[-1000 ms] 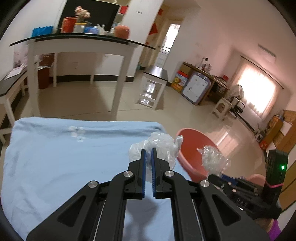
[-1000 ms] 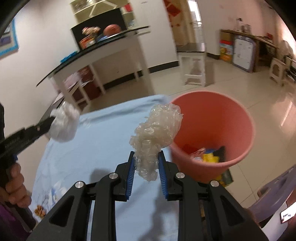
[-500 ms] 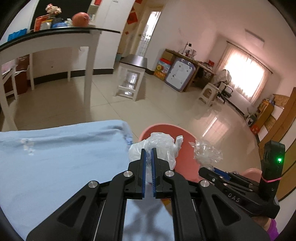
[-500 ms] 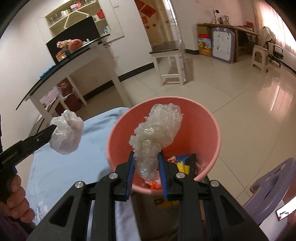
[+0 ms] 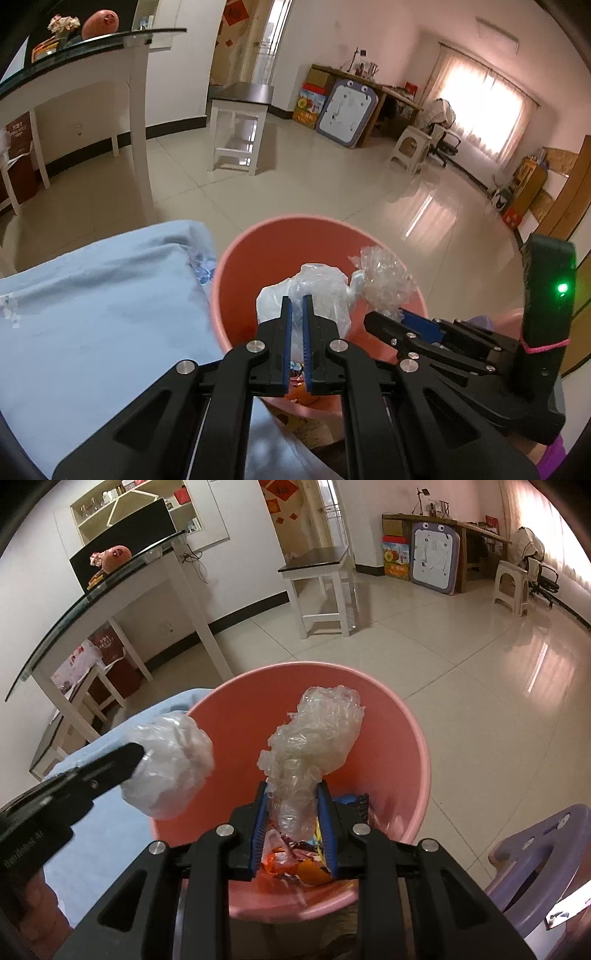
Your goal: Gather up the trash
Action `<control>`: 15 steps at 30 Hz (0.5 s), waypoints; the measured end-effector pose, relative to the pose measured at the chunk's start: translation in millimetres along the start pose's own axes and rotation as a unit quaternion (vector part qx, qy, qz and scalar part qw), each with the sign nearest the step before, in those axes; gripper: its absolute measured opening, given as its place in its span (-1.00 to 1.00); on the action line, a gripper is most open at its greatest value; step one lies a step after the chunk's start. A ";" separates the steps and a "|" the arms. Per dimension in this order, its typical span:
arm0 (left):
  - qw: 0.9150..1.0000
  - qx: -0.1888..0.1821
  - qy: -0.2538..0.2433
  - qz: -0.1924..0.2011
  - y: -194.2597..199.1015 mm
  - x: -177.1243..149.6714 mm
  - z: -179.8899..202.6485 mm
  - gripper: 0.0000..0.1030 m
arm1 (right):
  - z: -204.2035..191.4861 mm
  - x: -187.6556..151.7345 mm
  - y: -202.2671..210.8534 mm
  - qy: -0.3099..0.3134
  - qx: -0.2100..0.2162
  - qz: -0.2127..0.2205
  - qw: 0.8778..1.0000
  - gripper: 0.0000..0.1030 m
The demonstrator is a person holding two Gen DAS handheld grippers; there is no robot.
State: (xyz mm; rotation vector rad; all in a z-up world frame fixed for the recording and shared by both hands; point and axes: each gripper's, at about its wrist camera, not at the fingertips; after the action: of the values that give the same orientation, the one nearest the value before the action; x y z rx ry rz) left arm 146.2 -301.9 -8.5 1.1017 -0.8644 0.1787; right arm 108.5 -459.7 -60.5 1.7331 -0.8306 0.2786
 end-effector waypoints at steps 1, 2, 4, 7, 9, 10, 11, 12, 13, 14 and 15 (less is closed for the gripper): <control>1.000 0.001 -0.001 -0.003 -2.4 -0.8 1.0 -0.91 | 0.1 0.4 -2.5 0.000 -0.002 -0.001 1.000 -0.51; 1.000 0.003 -0.002 -0.005 -5.4 -1.2 2.0 -0.91 | 0.0 0.3 -4.8 0.000 -0.003 -0.002 1.000 -0.51; 1.000 0.012 -0.007 -0.005 -10.7 -2.1 5.4 -0.91 | 1.9 1.4 -9.1 -0.001 -0.005 -0.003 1.000 -0.47; 1.000 0.017 -0.015 -0.007 -12.4 -1.6 9.2 -0.90 | 3.6 0.9 -11.7 0.000 -0.006 -0.004 1.000 -0.41; 1.000 0.020 -0.014 -0.011 -12.8 -0.9 10.0 -0.83 | 3.2 1.5 -12.0 0.003 -0.007 -0.002 1.000 -0.31; 1.000 0.020 -0.012 -0.013 -13.2 0.0 10.2 -0.79 | 2.9 2.2 -11.7 0.004 -0.009 0.000 1.000 -0.23; 1.000 0.020 -0.009 -0.015 -13.5 0.7 10.7 -0.67 | 2.5 2.7 -11.1 0.005 -0.010 0.002 1.000 -0.21; 1.000 0.020 -0.009 -0.016 -13.3 -0.1 12.3 -0.58 | 2.7 2.7 -10.0 0.005 -0.009 0.004 1.000 -0.18; 1.000 0.019 -0.010 -0.014 -12.4 -0.6 13.3 -0.55 | 2.7 2.7 -8.5 0.005 -0.010 0.005 1.000 -0.17; 1.000 0.019 -0.012 -0.012 -11.3 -0.3 14.3 -0.50 | 3.1 2.8 -7.3 0.005 -0.010 0.006 1.000 -0.17; 1.000 0.019 -0.013 -0.011 -10.7 -0.3 14.8 -0.47 | 4.0 1.9 -5.6 0.005 -0.010 0.007 1.000 -0.16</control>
State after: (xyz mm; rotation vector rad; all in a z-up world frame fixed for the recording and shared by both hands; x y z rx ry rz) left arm 144.0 -319.3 -13.7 1.1516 -0.8738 0.1633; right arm 112.6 -463.5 -64.9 1.7062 -0.8365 0.2865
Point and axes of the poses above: each gripper's, at about its wrist camera, not at the fingertips, and y roughly against the way its jaws point, z to its right, x to its top, and after that the axes turned 5 degrees about -y, right-handed
